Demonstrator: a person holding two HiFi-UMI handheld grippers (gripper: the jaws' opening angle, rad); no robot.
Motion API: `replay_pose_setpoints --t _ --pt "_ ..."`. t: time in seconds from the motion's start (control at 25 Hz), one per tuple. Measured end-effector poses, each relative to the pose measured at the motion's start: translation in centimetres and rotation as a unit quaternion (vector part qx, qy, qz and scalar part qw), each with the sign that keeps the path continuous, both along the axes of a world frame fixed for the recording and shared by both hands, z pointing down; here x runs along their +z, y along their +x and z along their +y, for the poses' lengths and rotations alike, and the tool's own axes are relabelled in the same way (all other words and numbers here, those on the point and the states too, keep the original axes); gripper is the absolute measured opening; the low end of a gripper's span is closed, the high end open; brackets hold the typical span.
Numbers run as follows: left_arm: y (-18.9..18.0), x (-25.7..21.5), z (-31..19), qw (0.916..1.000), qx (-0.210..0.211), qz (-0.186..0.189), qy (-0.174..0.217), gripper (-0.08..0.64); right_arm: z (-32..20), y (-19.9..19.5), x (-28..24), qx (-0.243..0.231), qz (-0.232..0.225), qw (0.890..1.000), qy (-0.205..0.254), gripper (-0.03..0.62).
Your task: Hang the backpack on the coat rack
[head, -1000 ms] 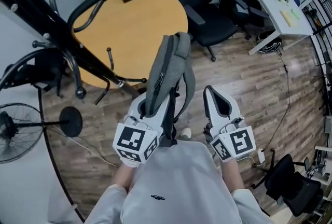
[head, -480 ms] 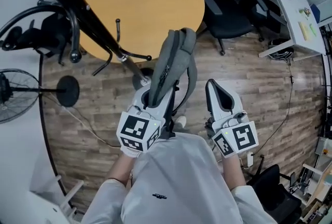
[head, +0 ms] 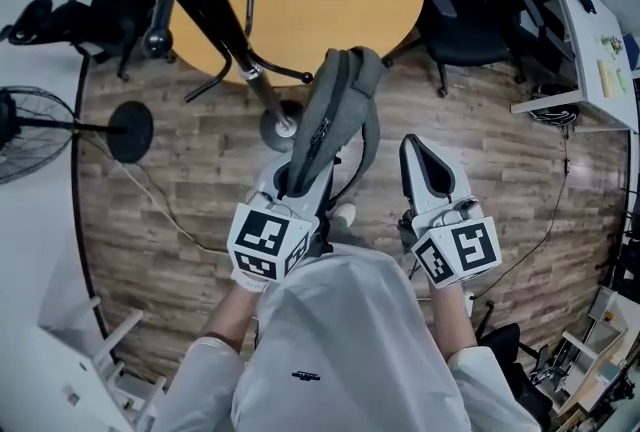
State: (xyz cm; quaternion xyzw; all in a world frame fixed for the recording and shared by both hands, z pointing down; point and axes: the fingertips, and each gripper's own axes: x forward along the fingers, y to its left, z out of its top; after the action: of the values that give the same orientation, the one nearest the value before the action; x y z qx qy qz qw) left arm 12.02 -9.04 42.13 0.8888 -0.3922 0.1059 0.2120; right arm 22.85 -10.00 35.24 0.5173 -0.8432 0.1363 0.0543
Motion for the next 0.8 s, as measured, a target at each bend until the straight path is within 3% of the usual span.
replay_pose_setpoints --t 0.44,0.8 --pt "-1.2 3.3 1.4 0.9987 -0.031 0.009 -0.038 0.101 -0.3 -2.6 2.2 -0.041 -0.018 0.999 -0.027 0.002" --pt "-2.2 5.5 1.9 0.9959 -0.059 0.015 -0.066 0.101 -0.3 -2.7 3.5 -0.040 -0.029 0.998 -0.041 0.002"
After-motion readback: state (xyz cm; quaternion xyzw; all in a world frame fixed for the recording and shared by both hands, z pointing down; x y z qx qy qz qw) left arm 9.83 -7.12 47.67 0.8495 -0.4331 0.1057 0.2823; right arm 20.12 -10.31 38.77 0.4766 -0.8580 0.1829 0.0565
